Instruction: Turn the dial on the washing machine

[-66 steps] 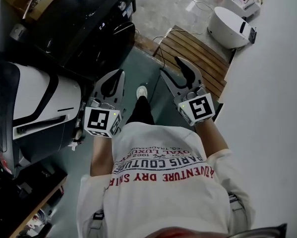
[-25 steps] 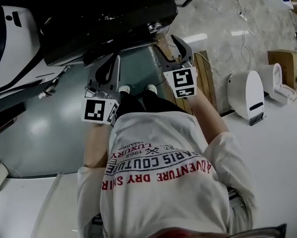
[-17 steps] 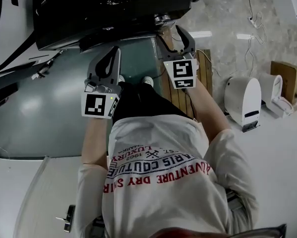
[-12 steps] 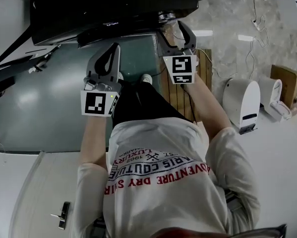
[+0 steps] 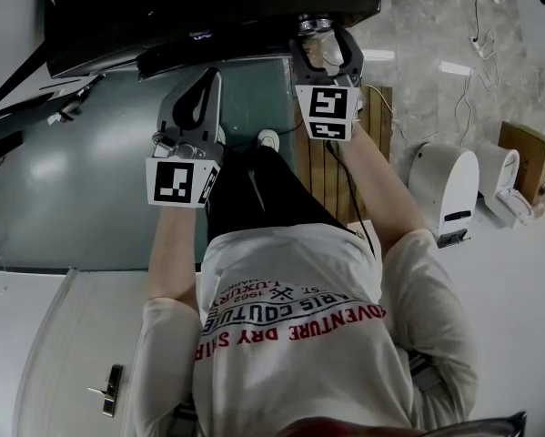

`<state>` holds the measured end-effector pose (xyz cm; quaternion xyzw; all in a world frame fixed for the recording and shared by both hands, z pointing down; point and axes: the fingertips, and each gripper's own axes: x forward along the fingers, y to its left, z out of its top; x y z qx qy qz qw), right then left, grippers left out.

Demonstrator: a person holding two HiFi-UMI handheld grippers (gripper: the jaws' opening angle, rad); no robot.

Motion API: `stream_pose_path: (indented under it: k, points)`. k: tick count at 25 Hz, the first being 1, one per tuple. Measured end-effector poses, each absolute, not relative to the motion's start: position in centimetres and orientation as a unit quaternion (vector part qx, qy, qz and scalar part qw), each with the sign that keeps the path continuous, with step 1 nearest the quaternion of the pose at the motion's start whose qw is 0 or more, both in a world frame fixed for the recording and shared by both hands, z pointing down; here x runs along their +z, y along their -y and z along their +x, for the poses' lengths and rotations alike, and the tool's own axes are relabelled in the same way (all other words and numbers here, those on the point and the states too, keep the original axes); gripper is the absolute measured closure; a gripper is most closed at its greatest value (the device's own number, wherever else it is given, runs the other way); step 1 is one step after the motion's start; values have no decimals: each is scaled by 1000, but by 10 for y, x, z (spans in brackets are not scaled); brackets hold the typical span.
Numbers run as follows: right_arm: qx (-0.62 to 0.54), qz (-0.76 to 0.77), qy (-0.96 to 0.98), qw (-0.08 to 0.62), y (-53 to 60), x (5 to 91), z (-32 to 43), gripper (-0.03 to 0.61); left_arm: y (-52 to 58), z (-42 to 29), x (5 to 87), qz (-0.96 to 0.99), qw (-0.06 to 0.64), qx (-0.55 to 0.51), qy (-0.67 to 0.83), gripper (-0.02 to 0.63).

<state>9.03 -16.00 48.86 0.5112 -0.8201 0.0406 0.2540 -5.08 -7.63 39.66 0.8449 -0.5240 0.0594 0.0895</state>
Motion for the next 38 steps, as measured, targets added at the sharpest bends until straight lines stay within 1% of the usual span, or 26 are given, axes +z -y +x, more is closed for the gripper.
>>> stream_pose_path:
  k: [6, 11, 16, 22, 27, 30, 34, 36, 38]
  points:
    - [56, 539, 806, 239, 168, 486, 94, 284, 75, -45, 404, 846, 98, 63, 521, 598]
    - [70, 539, 804, 240, 167, 485, 93, 288, 71, -44, 406, 846, 98, 68, 520, 598]
    - [107, 540, 804, 227, 167, 487, 97, 290, 67, -46, 405, 844, 94, 72, 523, 598]
    - [166, 541, 802, 193, 169, 492, 100, 290, 64, -51, 407, 843, 91, 74, 526, 598]
    - [226, 531, 803, 149, 170, 493, 102, 290, 60, -52, 408, 840, 97, 72, 529, 598]
    - [240, 530, 802, 135, 170, 493, 103, 290, 57, -50, 407, 840, 103, 72, 528, 598]
    - [208, 536, 804, 152, 169, 492, 103, 290, 56, -47, 406, 843, 99, 72, 524, 598]
    - [169, 538, 807, 177, 166, 491, 101, 258, 56, -47, 406, 843, 99, 72, 523, 598]
    - [118, 536, 809, 211, 163, 489, 98, 244, 55, -47, 407, 845, 98, 72, 521, 598]
